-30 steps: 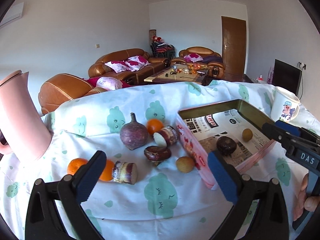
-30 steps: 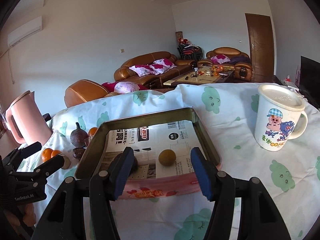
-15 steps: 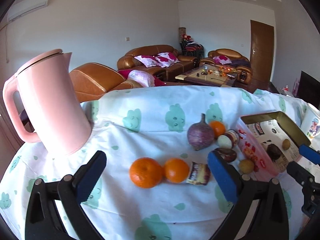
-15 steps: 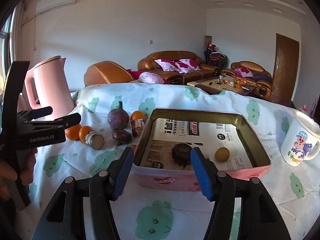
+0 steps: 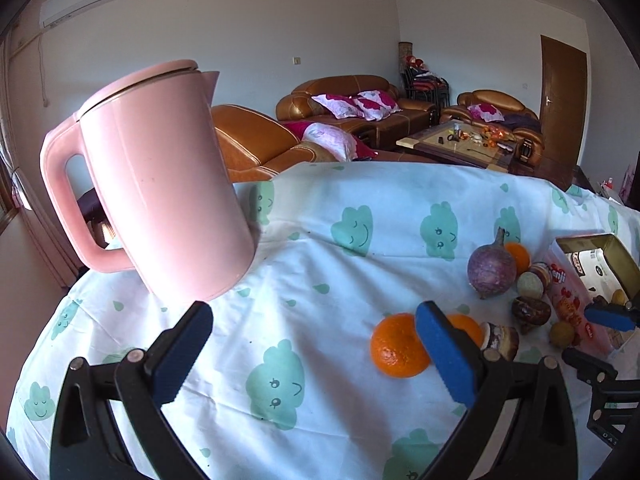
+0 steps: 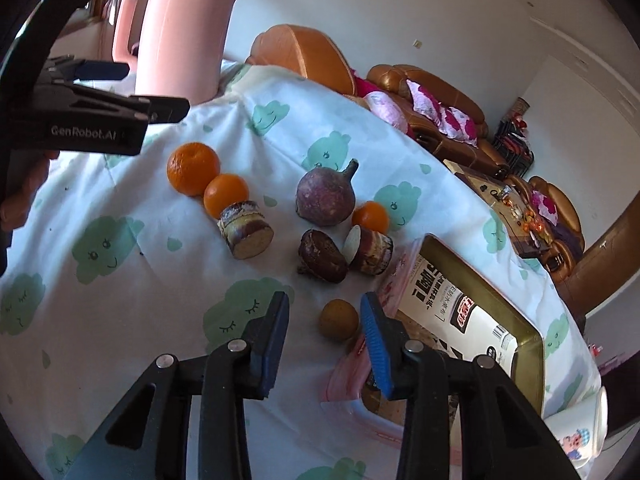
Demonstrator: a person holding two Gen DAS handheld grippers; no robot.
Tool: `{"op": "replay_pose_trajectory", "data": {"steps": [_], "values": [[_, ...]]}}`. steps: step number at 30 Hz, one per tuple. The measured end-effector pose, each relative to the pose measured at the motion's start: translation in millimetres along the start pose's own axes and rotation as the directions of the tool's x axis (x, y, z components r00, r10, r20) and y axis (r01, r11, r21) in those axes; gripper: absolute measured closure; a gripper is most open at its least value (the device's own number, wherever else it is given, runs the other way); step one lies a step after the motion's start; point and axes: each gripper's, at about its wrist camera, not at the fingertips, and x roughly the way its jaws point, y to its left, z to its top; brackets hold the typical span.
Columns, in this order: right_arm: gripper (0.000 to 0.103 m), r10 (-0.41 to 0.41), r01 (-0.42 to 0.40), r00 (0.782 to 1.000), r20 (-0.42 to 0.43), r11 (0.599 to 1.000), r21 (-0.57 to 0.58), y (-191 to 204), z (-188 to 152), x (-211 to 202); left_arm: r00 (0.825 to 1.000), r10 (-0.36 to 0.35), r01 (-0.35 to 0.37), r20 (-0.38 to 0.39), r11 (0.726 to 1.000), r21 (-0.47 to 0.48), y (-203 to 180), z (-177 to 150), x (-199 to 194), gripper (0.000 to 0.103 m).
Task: Organize fruits
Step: 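Grasp another small yellow fruit with the right gripper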
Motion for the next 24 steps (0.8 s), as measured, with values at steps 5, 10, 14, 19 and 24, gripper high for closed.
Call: {"op": "replay_pose_trajectory", "data": {"steps": [5,10,14,19,24], "values": [[0.079,-0.023,0.003,0.992,-0.125,0.987,-0.159,10.3,5.0,24.5,1.000,-0.009,0.007,-0.027,0.999,-0.045,13.2,1.1,3.0,0.000],[0.079,-0.099,0.046,0.978,-0.183,0.961,-0.273,11.4,10.4,34.8,0.999,-0.028,0.025,-0.037,0.998,-0.063,19.5,0.2,4.7,0.000],[0.079,-0.077,0.017,0.975,-0.207,0.961,-0.275,5.3,13.0,33.6,0.999,-0.025,0.023,-0.037,0.999,-0.045,16.2,-0.6,6.3,0.000],[0.080,-0.069,0.016,0.973,-0.220,0.972,-0.236,0.3,15.5,30.7,0.997,-0.042,0.039,-0.064,0.998,-0.051,17.7,-2.1,14.5,0.000],[0.080,0.096,-0.094,0.995,-0.032,0.994,0.056,-24.8,15.5,-1.3,0.988,-0.125,0.122,-0.089,0.992,-0.033,7.6,-5.3,19.8,0.003]]}}
